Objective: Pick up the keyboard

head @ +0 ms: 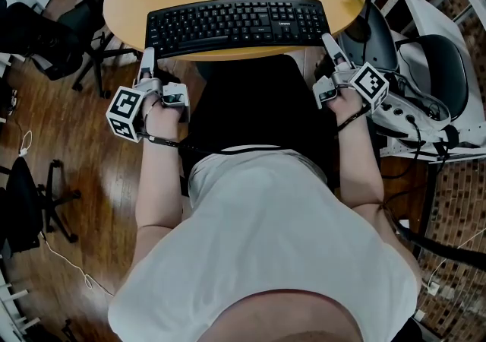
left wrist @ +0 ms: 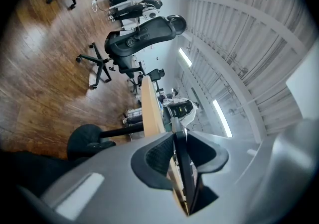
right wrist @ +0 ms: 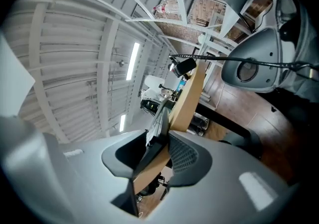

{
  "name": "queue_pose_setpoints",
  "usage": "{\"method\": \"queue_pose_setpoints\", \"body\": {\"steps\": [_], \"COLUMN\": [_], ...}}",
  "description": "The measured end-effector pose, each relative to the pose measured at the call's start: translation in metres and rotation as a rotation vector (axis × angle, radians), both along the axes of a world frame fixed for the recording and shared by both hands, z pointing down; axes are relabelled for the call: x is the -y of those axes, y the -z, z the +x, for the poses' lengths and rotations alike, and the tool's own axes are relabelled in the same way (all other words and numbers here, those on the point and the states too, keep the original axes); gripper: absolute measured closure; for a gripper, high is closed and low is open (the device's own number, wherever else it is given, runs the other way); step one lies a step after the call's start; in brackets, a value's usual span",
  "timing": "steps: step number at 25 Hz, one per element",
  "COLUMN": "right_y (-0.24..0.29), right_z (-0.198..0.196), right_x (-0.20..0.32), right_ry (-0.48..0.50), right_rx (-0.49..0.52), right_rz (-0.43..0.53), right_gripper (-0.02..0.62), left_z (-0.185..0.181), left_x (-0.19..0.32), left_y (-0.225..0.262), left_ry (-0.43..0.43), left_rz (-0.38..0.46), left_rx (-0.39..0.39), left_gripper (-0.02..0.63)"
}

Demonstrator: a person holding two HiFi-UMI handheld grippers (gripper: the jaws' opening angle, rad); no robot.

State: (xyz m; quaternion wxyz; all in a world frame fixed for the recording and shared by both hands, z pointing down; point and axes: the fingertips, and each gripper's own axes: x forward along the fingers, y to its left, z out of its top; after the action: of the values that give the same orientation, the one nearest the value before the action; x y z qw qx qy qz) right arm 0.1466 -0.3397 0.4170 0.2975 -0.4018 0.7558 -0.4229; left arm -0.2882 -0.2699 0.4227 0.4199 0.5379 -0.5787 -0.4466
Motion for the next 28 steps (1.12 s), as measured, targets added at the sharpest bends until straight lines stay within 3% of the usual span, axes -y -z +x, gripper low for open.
{"method": "queue_pose_setpoints", "body": {"steps": [21,28], "right_y": [0.004,0.029], "right_z": [0.014,0.017], "right_x": [-0.007,-0.009], "right_ry": [-0.054,-0.058], "right_rx": [-0.003,-0.012], "right_rz": [-0.011,0.06], "right_gripper": [0.48,0.48], "left_z": [0.005,0.007], "left_x": [-0.003,-0.003], "left_y": [0.005,0.023], "left_ry": [-0.013,-0.02], "left_rz": [0.021,0.075], "left_rx": [-0.03,-0.032], "left_gripper": [0.299,0.299]}}
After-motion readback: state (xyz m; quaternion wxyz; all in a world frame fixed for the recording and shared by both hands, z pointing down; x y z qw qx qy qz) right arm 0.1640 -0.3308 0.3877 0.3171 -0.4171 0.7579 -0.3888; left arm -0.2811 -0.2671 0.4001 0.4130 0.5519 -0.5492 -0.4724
